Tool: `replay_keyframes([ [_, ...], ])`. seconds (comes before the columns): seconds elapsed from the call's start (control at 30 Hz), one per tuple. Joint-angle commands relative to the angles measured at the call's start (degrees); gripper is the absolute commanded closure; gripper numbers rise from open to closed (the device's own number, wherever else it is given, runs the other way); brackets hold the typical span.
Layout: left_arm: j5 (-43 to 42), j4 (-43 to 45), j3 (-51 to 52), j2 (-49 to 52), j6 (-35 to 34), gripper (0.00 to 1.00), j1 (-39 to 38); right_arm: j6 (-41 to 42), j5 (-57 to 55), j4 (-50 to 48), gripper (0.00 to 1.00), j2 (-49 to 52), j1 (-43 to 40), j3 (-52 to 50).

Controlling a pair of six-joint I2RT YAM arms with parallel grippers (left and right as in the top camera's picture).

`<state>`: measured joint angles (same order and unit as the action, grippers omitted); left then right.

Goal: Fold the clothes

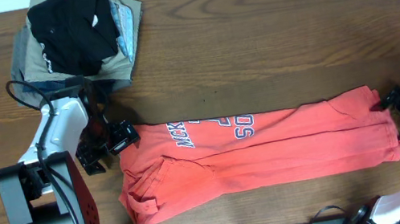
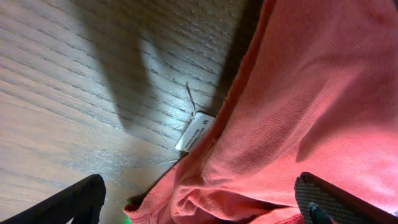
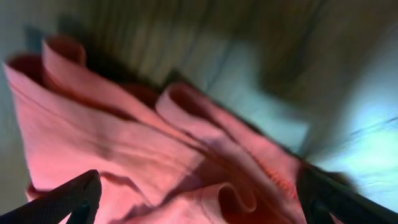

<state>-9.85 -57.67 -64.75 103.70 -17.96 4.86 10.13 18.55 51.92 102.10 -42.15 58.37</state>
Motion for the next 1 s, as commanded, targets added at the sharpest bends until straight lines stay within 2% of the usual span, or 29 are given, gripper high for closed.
replay_keyframes([
  [0.0, 1.07, -0.11, -0.35, 0.20, 0.33, 0.02, 0.22, -2.49, 2.95, 0.66, 0.02, -0.35, -0.15, -1.27],
  [0.3, 1.07, -0.31, -0.15, 0.20, 0.33, 0.02, 0.22, -0.87, 1.33, -0.11, 0.01, -0.48, -0.31, -2.10],
  [0.63, 1.07, -0.31, 0.13, 0.20, 0.31, 0.02, 0.22, 1.55, 1.38, -0.96, 0.01, -2.58, -0.26, 7.26],
  [0.83, 1.07, -0.11, 0.13, 0.20, -0.09, 0.02, 0.20, -4.17, 3.30, -8.46, 0.01, -2.56, 0.98, 7.52],
  [0.97, 1.05, 0.20, 0.13, 0.20, -0.11, 0.02, 0.22, -17.57, 9.55, -11.80, 0.01, -2.56, 3.43, 7.52],
])
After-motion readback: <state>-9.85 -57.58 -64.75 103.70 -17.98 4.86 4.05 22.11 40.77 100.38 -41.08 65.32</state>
